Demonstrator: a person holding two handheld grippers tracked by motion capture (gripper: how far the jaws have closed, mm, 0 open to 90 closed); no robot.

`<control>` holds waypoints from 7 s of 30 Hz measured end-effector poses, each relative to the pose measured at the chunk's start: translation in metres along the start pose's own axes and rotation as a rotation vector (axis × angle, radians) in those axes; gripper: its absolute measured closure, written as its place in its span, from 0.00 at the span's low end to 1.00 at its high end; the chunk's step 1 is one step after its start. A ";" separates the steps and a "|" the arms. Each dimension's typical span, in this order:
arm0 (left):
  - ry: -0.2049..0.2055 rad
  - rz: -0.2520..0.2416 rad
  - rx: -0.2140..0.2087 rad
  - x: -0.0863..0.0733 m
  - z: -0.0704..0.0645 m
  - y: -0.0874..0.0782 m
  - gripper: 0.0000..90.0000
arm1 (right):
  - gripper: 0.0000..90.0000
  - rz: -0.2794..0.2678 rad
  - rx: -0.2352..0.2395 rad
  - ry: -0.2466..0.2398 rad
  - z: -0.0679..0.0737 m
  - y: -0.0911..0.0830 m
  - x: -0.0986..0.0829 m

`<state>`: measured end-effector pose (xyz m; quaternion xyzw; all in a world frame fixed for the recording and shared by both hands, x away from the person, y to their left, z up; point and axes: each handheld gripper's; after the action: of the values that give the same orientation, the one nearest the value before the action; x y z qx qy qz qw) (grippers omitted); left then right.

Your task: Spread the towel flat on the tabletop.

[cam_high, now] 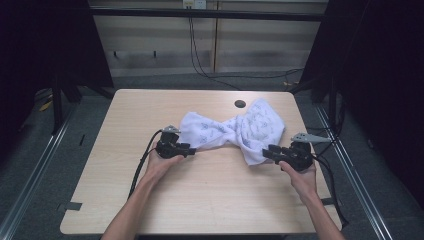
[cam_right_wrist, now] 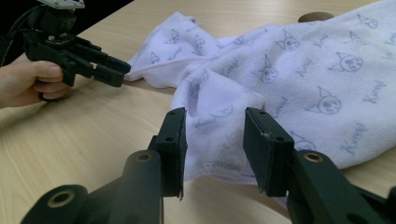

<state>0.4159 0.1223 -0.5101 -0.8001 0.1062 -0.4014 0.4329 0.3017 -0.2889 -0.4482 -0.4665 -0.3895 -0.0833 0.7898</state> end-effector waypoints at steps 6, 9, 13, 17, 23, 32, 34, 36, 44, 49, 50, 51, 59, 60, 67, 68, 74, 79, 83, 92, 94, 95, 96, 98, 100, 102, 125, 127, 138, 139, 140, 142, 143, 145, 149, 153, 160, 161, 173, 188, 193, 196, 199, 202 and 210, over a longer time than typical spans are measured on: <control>0.072 0.070 -0.019 -0.009 -0.007 -0.011 0.99 | 0.64 -0.047 0.016 -0.002 0.002 -0.009 0.004; 0.113 0.074 -0.077 -0.026 -0.024 -0.028 0.99 | 0.63 -0.052 0.034 -0.005 0.005 -0.012 0.004; 0.145 0.066 -0.161 -0.051 -0.056 -0.049 0.99 | 0.62 -0.034 0.058 -0.037 0.019 -0.009 0.004; 0.145 0.043 -0.294 -0.065 -0.091 -0.050 0.98 | 0.62 -0.019 0.140 -0.077 0.045 0.000 0.004; 0.201 0.055 -0.356 -0.060 -0.122 -0.046 0.75 | 0.65 0.077 0.221 -0.154 0.082 0.031 0.001; -0.021 -0.111 -0.116 -0.070 -0.030 -0.082 0.65 | 0.68 0.157 0.247 -0.288 0.121 0.055 -0.013; -0.023 -0.120 -0.062 -0.072 -0.015 -0.080 0.62 | 0.66 0.157 0.258 -0.296 0.127 0.056 -0.013; -0.085 -0.130 -0.087 -0.074 -0.005 -0.077 0.55 | 0.63 0.161 0.284 -0.290 0.132 0.064 -0.013; 0.031 -0.012 -0.085 -0.070 -0.026 -0.056 0.94 | 0.57 0.272 0.322 -0.380 0.160 0.106 -0.026; 0.048 -0.063 -0.146 -0.067 -0.038 -0.064 0.95 | 0.54 0.324 0.330 -0.435 0.169 0.115 -0.031; 0.051 -0.070 -0.142 -0.067 -0.040 -0.065 0.95 | 0.54 0.323 0.331 -0.446 0.168 0.115 -0.033; 0.047 -0.068 -0.138 -0.067 -0.039 -0.066 0.95 | 0.54 0.324 0.328 -0.454 0.168 0.114 -0.034; -0.011 -0.065 -0.134 -0.065 -0.034 -0.061 0.96 | 0.55 0.320 0.316 -0.517 0.169 0.100 -0.048; -0.016 -0.072 -0.138 -0.065 -0.034 -0.061 0.96 | 0.56 0.316 0.306 -0.519 0.170 0.099 -0.049; -0.018 -0.111 -0.181 -0.064 -0.036 -0.067 0.84 | 0.94 0.317 0.246 -0.486 0.165 0.100 -0.043; -0.007 -0.107 -0.189 -0.064 -0.036 -0.069 0.81 | 0.95 0.317 0.244 -0.485 0.164 0.100 -0.041; -0.005 -0.196 -0.202 -0.068 -0.035 -0.085 0.67 | 0.96 0.122 0.295 -0.350 0.139 0.060 -0.004; 0.043 -0.262 -0.195 -0.064 -0.045 -0.101 0.67 | 0.96 -0.063 0.199 -0.245 0.097 0.007 0.023; 0.079 -0.219 -0.178 -0.059 -0.056 -0.091 0.66 | 0.96 -0.162 0.093 -0.153 0.055 -0.025 0.030; 0.054 -0.062 -0.162 -0.049 -0.054 -0.047 0.51 | 0.96 -0.128 0.007 -0.015 -0.002 -0.036 -0.011; 0.052 -0.021 -0.170 -0.049 -0.055 -0.038 0.48 | 0.96 -0.106 -0.001 -0.023 -0.002 -0.036 -0.016; 0.057 -0.011 -0.174 -0.049 -0.056 -0.036 0.47 | 0.96 -0.103 0.002 -0.022 -0.002 -0.036 -0.017; 0.073 0.002 -0.180 -0.049 -0.059 -0.032 0.47 | 0.96 -0.103 0.001 -0.026 -0.002 -0.037 -0.018; 0.086 0.020 -0.185 -0.049 -0.061 -0.025 0.48 | 0.96 -0.099 0.001 -0.028 -0.001 -0.039 -0.021; 0.084 0.042 -0.191 -0.050 -0.062 -0.018 0.49 | 0.96 -0.092 -0.001 -0.025 -0.002 -0.040 -0.024; 0.111 0.058 -0.185 -0.053 -0.065 -0.014 0.55 | 0.96 -0.093 -0.002 -0.024 -0.002 -0.042 -0.028; 0.142 -0.346 -0.136 -0.026 -0.054 -0.140 0.98 | 0.96 -0.188 0.049 -0.063 0.033 -0.090 -0.033; 0.144 -0.383 -0.121 -0.016 -0.054 -0.154 0.98 | 0.96 -0.223 0.059 -0.055 0.030 -0.092 -0.015; 0.128 -0.555 0.014 0.054 -0.046 -0.233 0.98 | 0.96 -0.354 0.043 -0.107 0.023 -0.114 0.113; 0.136 -0.565 0.020 0.058 -0.046 -0.238 0.98 | 0.96 -0.355 0.040 -0.111 0.023 -0.114 0.123; 0.147 -0.581 0.021 0.064 -0.048 -0.246 0.98 | 0.96 -0.354 0.033 -0.114 0.023 -0.114 0.131; 0.159 -0.591 0.049 0.069 -0.049 -0.257 0.98 | 0.96 -0.360 0.001 -0.121 0.024 -0.116 0.154; 0.157 -0.601 0.045 0.071 -0.049 -0.261 0.98 | 0.96 -0.373 0.002 -0.127 0.024 -0.120 0.166; 0.162 -0.626 0.045 0.073 -0.053 -0.271 0.98 | 0.96 -0.387 0.002 -0.122 0.026 -0.125 0.178; 0.220 -0.661 0.035 0.061 -0.067 -0.289 0.98 | 0.96 -0.439 0.022 -0.179 0.043 -0.146 0.183; 0.244 -0.580 0.017 0.029 -0.076 -0.275 0.98 | 0.96 -0.425 0.074 -0.199 0.052 -0.149 0.148; 0.236 -0.394 -0.078 -0.045 -0.079 -0.210 0.98 | 0.96 -0.246 0.145 -0.142 0.045 -0.112 0.033; 0.229 -0.363 -0.093 -0.059 -0.080 -0.201 0.98 | 0.96 -0.233 0.154 -0.129 0.046 -0.110 0.023; 0.210 -0.104 -0.262 -0.164 -0.112 -0.165 0.94 | 0.95 0.008 0.198 -0.056 0.082 -0.099 -0.096; 0.004 -0.032 -0.166 -0.115 -0.043 -0.105 0.74 | 0.61 0.090 0.037 -0.035 0.041 -0.053 -0.082; -0.073 -0.073 -0.115 -0.075 -0.010 -0.076 0.68 | 0.59 0.106 -0.019 -0.017 0.010 -0.018 -0.048; -0.063 -0.038 -0.066 -0.059 -0.006 -0.060 0.65 | 0.58 0.128 -0.036 -0.012 0.000 0.001 -0.035; -0.064 -0.013 -0.026 -0.052 -0.011 -0.044 0.65 | 0.70 0.146 -0.053 -0.005 0.000 0.015 -0.030; -0.019 0.053 -0.015 -0.051 -0.021 -0.036 0.70 | 0.87 0.145 -0.049 -0.046 0.010 0.011 -0.032; 0.044 0.086 -0.050 -0.068 -0.037 -0.047 0.97 | 0.95 0.129 0.018 -0.065 0.038 -0.025 -0.060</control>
<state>0.3362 0.1636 -0.4993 -0.7963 0.1601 -0.3971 0.4273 0.2281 -0.2865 -0.4626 -0.4858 -0.3848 -0.0133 0.7847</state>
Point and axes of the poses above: each handheld gripper's, and its own axes: y roughly forward along the jaws, x roughly out of its top, z roughly to its left, and after that the axes turned 14 degrees about z, right-handed
